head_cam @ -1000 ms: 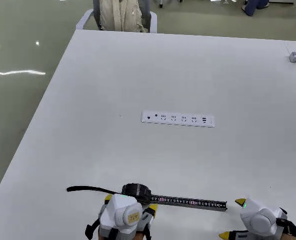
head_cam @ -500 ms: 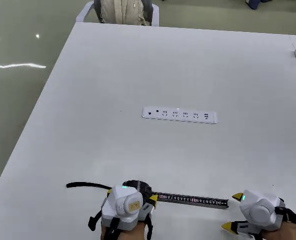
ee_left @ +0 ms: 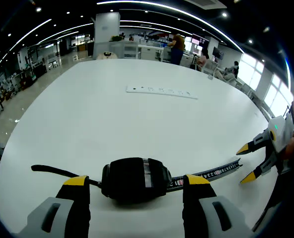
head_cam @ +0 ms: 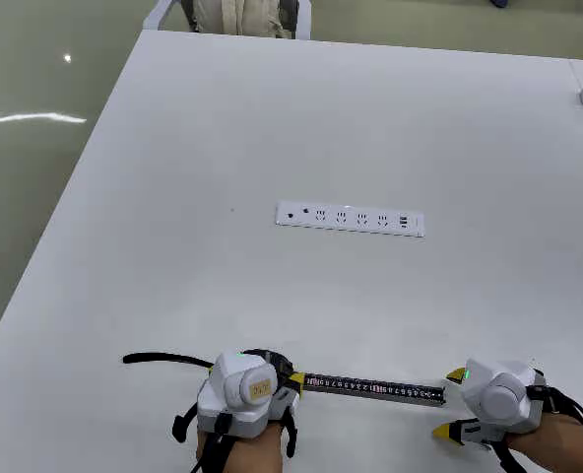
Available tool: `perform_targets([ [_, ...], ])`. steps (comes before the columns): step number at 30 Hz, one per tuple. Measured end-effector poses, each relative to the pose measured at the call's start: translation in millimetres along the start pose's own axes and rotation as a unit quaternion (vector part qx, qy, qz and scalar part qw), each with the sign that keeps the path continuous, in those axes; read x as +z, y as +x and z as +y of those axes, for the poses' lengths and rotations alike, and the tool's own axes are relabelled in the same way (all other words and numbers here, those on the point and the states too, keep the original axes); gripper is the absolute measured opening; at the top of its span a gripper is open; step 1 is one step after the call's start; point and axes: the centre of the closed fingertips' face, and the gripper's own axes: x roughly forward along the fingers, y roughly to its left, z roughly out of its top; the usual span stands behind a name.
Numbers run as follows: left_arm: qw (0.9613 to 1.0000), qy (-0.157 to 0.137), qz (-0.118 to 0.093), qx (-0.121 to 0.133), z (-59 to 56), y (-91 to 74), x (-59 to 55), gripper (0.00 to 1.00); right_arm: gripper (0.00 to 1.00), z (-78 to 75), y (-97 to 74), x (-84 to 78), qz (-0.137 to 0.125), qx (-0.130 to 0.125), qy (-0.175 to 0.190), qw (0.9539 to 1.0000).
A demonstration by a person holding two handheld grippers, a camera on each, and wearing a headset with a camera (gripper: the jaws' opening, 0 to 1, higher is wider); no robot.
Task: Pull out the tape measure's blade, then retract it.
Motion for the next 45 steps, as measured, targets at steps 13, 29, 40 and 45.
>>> perform_targets([
  [13,1.0000,-0.007,0.007,0.000,1.9,7.8,-1.0,0.70,0.45,-5.8,6.7,-0.7,0.012,0.016,-0.022,0.9995],
  [29,0.9998,-0.015,0.016,-0.002,-0.2,13.4,-3.6,0.66,0.38,-11.8,8.1,2.4,0.021,0.034,-0.048,0.9980],
  [40,0.9996,-0.021,0.019,-0.001,0.6,17.8,-4.3,0.63,0.33,-14.6,8.2,3.3,0.023,0.041,-0.067,0.9966],
  [45,0.9995,-0.023,0.020,-0.001,0.6,18.8,-4.4,0.63,0.32,-14.2,7.8,3.6,0.024,0.040,-0.076,0.9960],
])
